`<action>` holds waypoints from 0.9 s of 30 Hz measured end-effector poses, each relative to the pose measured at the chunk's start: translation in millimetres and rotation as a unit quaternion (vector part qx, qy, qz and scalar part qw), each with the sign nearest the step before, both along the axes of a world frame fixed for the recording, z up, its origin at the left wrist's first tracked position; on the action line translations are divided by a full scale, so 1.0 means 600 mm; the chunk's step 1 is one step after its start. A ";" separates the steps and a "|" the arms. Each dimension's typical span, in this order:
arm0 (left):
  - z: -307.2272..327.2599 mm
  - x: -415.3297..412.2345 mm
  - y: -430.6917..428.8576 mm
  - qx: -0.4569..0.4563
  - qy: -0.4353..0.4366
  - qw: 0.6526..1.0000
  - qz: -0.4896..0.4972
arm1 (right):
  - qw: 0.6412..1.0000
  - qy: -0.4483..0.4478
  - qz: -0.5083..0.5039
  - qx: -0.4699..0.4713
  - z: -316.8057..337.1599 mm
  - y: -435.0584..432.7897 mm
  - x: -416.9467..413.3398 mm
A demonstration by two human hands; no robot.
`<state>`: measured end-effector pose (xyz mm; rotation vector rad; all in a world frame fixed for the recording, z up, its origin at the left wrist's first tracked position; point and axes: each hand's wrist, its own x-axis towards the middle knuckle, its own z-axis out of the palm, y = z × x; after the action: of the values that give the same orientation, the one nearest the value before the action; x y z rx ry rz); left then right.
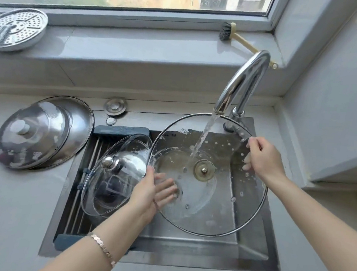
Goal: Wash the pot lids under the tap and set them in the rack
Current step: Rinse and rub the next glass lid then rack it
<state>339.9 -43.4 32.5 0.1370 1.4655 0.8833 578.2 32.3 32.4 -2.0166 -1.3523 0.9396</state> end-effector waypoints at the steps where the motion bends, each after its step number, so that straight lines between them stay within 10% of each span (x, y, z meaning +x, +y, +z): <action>1: 0.005 -0.006 0.004 0.020 0.022 1.000 -0.003 | 0.999 0.029 -0.020 0.002 -0.010 -0.003 -0.003; 10: 0.078 -0.045 0.052 0.073 0.220 0.962 -0.145 | 0.947 0.218 -0.118 -0.204 -0.128 -0.044 -0.076; 16: 0.095 -0.026 0.058 0.030 0.244 0.942 -0.229 | 0.940 0.022 0.120 -0.319 -0.124 -0.074 -0.065; 19: 0.095 -0.008 0.051 0.026 0.254 0.935 -0.247 | 0.917 -0.150 0.280 -0.241 -0.053 -0.079 -0.063; 24: 0.106 0.029 0.071 0.018 0.232 0.940 -0.248 | 0.870 0.005 0.446 -0.209 0.101 -0.120 -0.098; 27: 0.122 0.054 0.084 0.005 0.183 0.957 -0.224 | 0.882 -0.185 0.430 -0.060 0.110 -0.136 -0.102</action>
<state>372.3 7.2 105.5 0.6434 1.6796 0.5067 517.1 -49.2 98.7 -1.7011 -2.5706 1.0171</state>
